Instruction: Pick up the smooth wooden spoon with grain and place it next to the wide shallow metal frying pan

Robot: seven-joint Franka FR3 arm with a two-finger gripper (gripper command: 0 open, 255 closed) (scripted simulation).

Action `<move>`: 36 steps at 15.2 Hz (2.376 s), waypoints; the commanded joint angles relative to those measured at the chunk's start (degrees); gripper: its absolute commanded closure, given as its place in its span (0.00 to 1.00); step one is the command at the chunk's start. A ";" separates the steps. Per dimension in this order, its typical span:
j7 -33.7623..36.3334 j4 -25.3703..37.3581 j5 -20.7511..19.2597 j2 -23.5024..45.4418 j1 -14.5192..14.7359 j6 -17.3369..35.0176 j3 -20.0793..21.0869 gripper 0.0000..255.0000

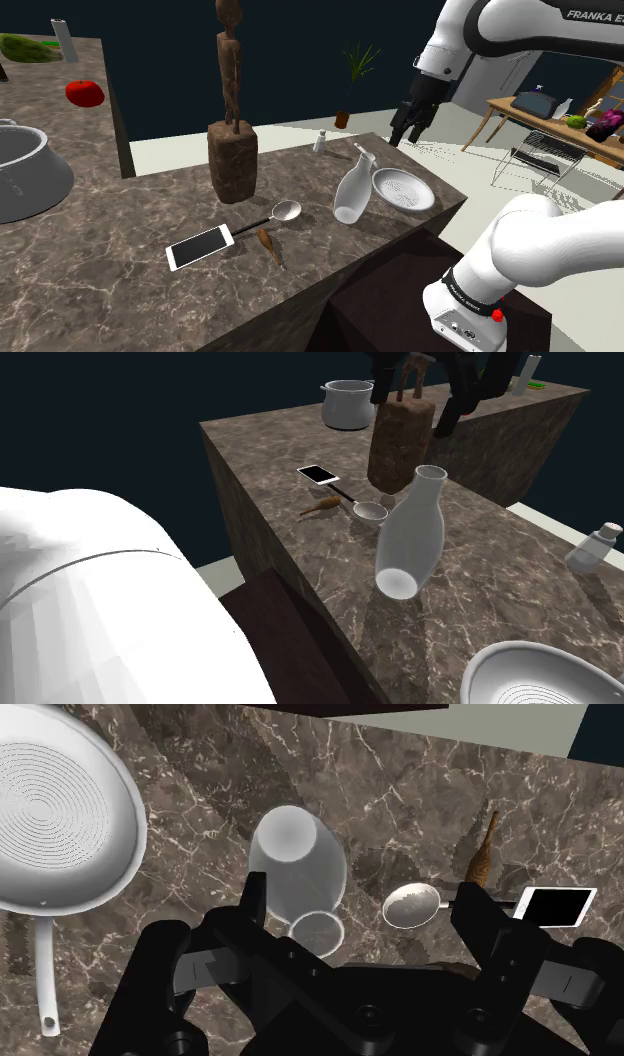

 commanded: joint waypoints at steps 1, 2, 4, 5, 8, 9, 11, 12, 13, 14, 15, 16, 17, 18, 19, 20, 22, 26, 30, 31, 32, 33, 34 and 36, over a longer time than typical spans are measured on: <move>0.00 0.00 0.00 0.00 0.00 0.00 0.00 0.00; 0.96 -0.77 0.56 0.77 0.40 1.58 1.02 0.00; 2.87 -2.09 1.64 2.58 1.22 4.78 3.07 0.00; 3.82 -2.64 2.16 3.63 1.63 6.40 4.09 0.00; 6.65 -3.78 3.57 7.32 2.84 11.33 7.12 0.00; 7.60 -4.00 3.98 8.72 3.22 12.98 8.12 0.00; 9.51 -4.19 4.67 11.79 3.94 16.28 10.10 0.00; 10.48 -4.16 4.96 13.44 4.25 17.92 11.10 0.00; 11.46 -4.05 5.17 15.16 4.56 19.54 12.07 0.00; 12.46 -3.86 5.33 16.96 4.85 21.15 13.03 0.00; 13.49 -3.58 5.41 18.82 5.10 22.74 13.97 0.00; 14.53 -3.22 5.41 20.74 5.33 24.30 14.91 0.00; 15.61 -2.78 5.33 22.73 5.53 25.84 15.84 0.00; 16.73 -2.26 5.15 24.77 5.71 27.34 16.74 0.00; 17.89 -1.67 4.87 26.86 5.87 28.79 17.63 0.00; 19.10 -0.99 4.48 29.00 6.01 30.21 18.48 0.00; 21.67 0.59 3.34 33.41 6.26 32.88 20.09 0.00; 27.51 4.65 -0.44 42.66 6.98 37.46 22.56 0.00; 33.90 9.93 -5.70 52.22 8.69 40.69 23.47 0.00; 35.46 11.44 -7.08 54.62 9.34 41.26 23.40 0.00; 36.98 13.03 -8.42 57.00 10.07 41.74 23.24 0.00; 38.42 14.69 -9.72 59.37 10.87 42.13 22.98 0.00; 38.73 15.10 -9.98 59.92 11.16 42.21 22.82 0.00; 39.13 14.84 -10.56 61.07 11.43 43.57 22.52 0.00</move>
